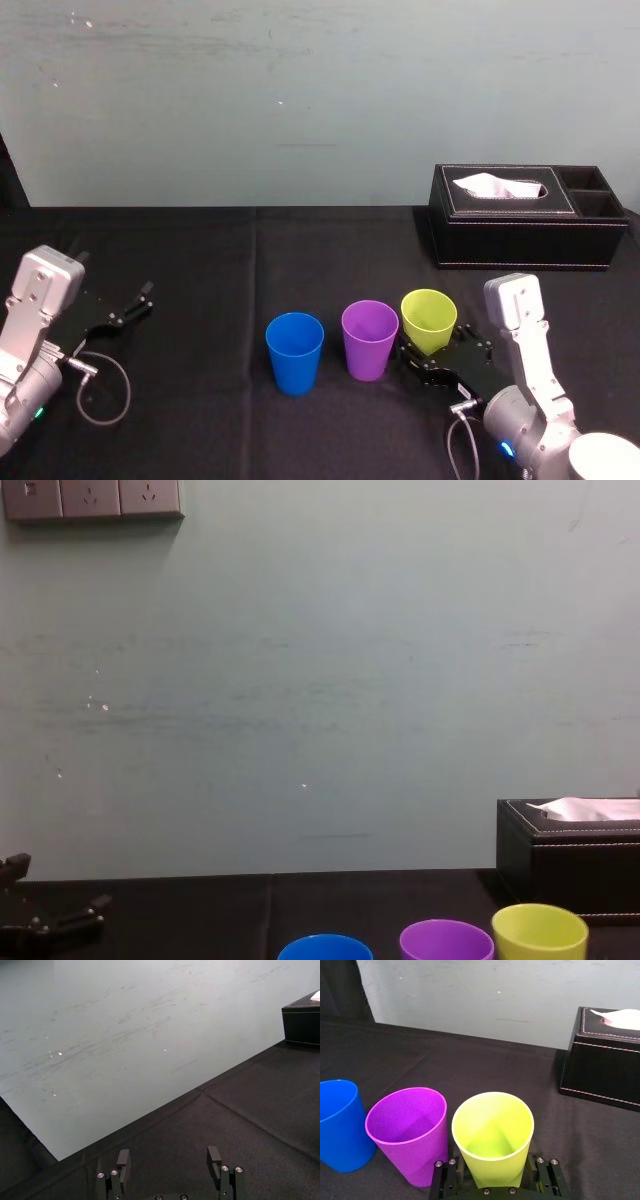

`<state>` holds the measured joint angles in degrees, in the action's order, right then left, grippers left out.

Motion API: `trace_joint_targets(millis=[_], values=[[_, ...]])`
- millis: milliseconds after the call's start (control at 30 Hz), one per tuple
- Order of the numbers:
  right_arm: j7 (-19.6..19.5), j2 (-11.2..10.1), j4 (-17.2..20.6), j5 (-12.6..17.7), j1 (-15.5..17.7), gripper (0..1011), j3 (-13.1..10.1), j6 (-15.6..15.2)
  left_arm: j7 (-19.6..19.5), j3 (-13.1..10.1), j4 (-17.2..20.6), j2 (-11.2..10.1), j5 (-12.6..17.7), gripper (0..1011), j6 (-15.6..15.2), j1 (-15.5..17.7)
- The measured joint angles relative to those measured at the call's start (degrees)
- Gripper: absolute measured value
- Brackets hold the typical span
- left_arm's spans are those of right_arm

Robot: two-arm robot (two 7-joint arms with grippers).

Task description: Stack the three plastic cups sequentially using one hand.

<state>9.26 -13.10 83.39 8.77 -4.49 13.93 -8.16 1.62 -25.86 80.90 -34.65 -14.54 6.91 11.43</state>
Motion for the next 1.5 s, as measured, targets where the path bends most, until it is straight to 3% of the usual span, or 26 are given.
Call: trace_joint_targets(millis=[433,733,1067,1500], values=[[2.5,-0.8,4.5,2.8,-0.1,715,-4.4,-3.5,0.0,0.0,0.0,0.0,0.0,1000,0.0,0.0],[5.2,-2.2,9.7,5.1,-1.7,715,-4.0,-7.0,0.0,0.0,0.0,0.0,0.0,1000,0.0,0.0],[8.0,-3.2,14.8,6.5,-4.7,715,1.0,-11.3,0.0,0.0,0.0,0.0,0.0,1000,0.0,0.0],[10.2,-2.4,14.2,7.3,-8.0,715,8.0,-13.7,0.0,0.0,0.0,0.0,0.0,1000,0.0,0.0]])
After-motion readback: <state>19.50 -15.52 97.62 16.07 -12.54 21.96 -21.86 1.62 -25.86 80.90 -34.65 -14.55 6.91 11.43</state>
